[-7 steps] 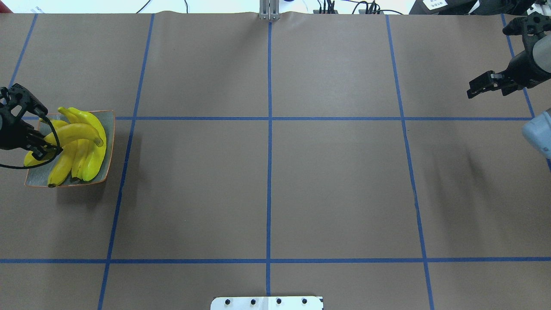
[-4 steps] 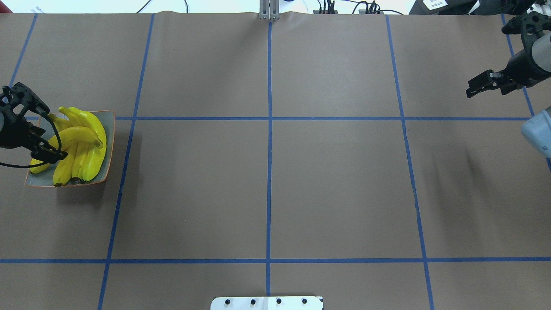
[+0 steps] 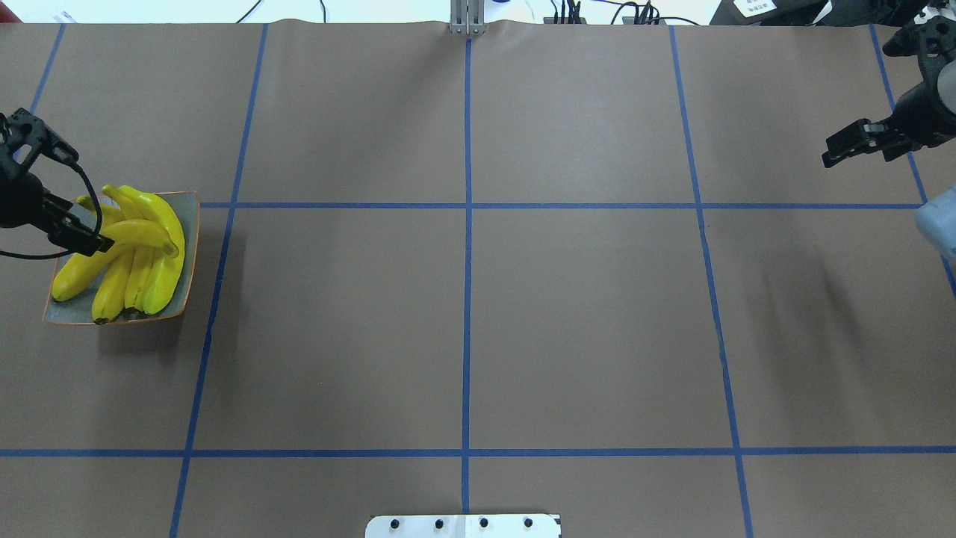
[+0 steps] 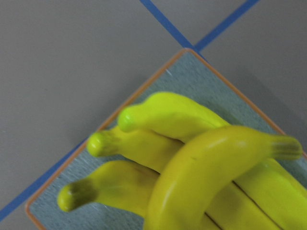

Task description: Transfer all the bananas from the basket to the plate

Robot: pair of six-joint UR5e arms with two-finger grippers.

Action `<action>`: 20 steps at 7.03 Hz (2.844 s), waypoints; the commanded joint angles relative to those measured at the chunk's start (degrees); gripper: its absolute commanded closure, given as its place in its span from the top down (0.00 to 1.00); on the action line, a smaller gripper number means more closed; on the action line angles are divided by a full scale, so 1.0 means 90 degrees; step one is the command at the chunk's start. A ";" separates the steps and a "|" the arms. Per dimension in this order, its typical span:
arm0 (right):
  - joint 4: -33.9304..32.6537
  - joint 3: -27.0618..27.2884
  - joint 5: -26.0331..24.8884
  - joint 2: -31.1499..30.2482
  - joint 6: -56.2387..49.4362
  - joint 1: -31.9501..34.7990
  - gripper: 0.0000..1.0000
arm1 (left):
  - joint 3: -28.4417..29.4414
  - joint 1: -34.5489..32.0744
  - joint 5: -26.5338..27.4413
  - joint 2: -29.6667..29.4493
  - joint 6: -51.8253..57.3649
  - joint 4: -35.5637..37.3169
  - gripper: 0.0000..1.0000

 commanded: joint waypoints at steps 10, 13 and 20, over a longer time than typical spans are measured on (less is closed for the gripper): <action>-0.1471 -0.0425 0.0697 -0.1048 -0.3134 0.2755 0.99 | 0.0304 -0.3094 -0.1606 -0.0279 0.1557 0.3300 1.00; -0.1481 -0.0396 0.1337 -0.1292 -0.3018 0.2755 0.99 | 0.1202 -0.3094 -0.1469 0.0292 0.1489 0.1939 1.00; -0.1452 -0.0112 0.1360 -0.1234 -0.1952 0.2540 0.99 | 0.0803 -0.3104 -0.1068 0.0633 0.0688 0.1889 1.00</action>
